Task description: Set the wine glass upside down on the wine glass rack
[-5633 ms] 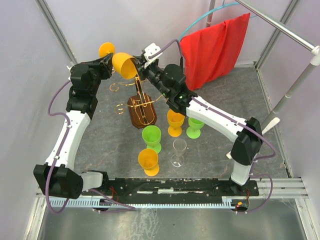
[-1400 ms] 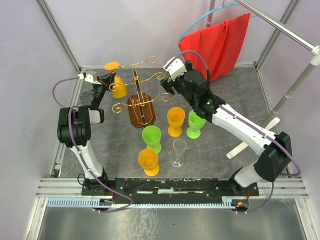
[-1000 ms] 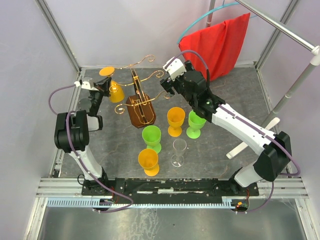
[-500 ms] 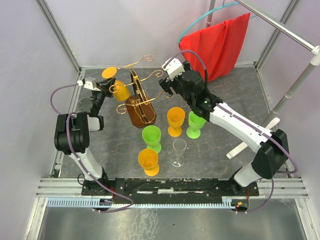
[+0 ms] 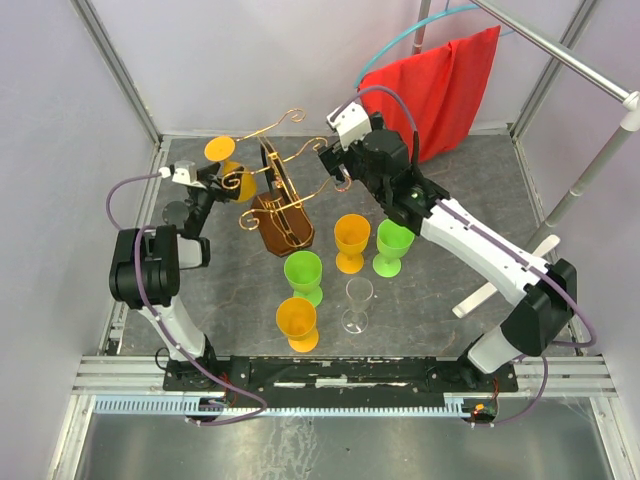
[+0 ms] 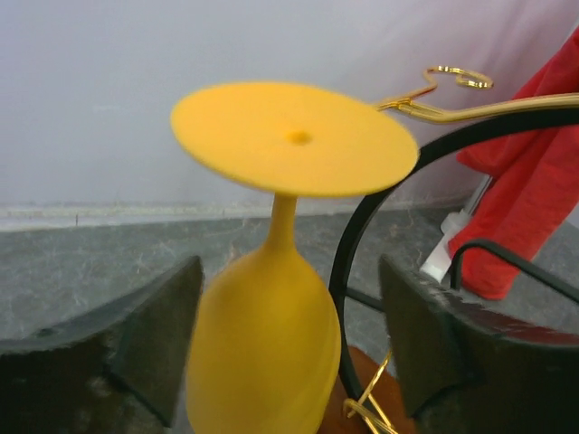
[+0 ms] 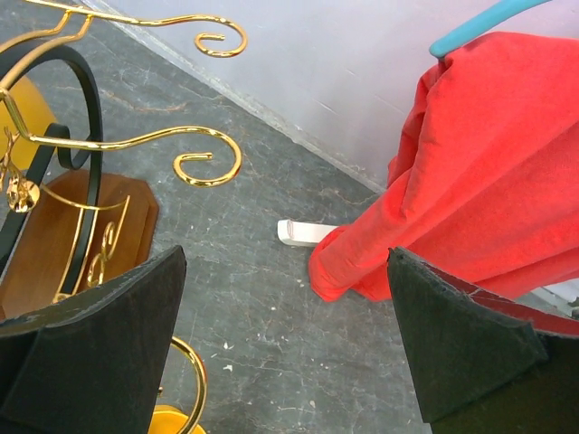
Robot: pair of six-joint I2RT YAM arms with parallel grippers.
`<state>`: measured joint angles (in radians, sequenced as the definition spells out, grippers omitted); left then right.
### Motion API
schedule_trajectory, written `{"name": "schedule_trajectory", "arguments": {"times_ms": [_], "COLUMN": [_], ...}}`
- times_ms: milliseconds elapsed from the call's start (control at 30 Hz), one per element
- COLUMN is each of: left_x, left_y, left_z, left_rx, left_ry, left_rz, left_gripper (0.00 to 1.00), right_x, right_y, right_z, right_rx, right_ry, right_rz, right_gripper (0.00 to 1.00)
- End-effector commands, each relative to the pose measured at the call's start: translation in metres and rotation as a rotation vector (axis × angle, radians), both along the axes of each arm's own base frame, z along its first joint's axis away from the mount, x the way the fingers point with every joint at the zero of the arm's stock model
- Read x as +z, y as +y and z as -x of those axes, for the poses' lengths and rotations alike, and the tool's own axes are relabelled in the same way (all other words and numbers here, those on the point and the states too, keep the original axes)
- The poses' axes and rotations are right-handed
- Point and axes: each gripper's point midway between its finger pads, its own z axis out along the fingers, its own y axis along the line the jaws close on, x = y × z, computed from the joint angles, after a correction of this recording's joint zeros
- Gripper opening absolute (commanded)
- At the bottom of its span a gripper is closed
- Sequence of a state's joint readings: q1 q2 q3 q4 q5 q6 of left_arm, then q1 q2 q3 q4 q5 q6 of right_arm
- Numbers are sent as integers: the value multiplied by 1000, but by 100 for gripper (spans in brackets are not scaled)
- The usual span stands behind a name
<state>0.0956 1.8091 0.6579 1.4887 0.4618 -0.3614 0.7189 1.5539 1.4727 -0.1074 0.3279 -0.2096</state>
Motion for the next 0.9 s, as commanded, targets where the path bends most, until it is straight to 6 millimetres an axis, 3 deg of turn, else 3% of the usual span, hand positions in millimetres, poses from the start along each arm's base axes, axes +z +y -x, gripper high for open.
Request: {"name": "schedule_trajectory", "arguments": {"times_ms": [0,33,367,567,733,867], "left_x": [16,15,-2,1,3,10], "left_y": [1,2,31,75,96,120], "left_z": [13,15,29,37,48,61], "left_rx": [14,18,122,345,465,607], "left_ry": [-54,-49,48,91,172,251], "left_rz": [-23,-21,-18,-9,-73,-34], "left_gripper": [93,100,99,99,99,99], "right_x": [28,30,48,57,52,34], "right_y": [-3,-3,-13,-25,-48,-71], "right_z": [-1,-1,-15,-20,-22,-26], "right_rx": [-37,-37,-70,-115,-196,-272], "right_ry": [-15,-14,93,133,180,260], "right_rz": [-78,-86,-152,-158,-152,-139], "right_gripper": [100,100,100,100,100,100]}}
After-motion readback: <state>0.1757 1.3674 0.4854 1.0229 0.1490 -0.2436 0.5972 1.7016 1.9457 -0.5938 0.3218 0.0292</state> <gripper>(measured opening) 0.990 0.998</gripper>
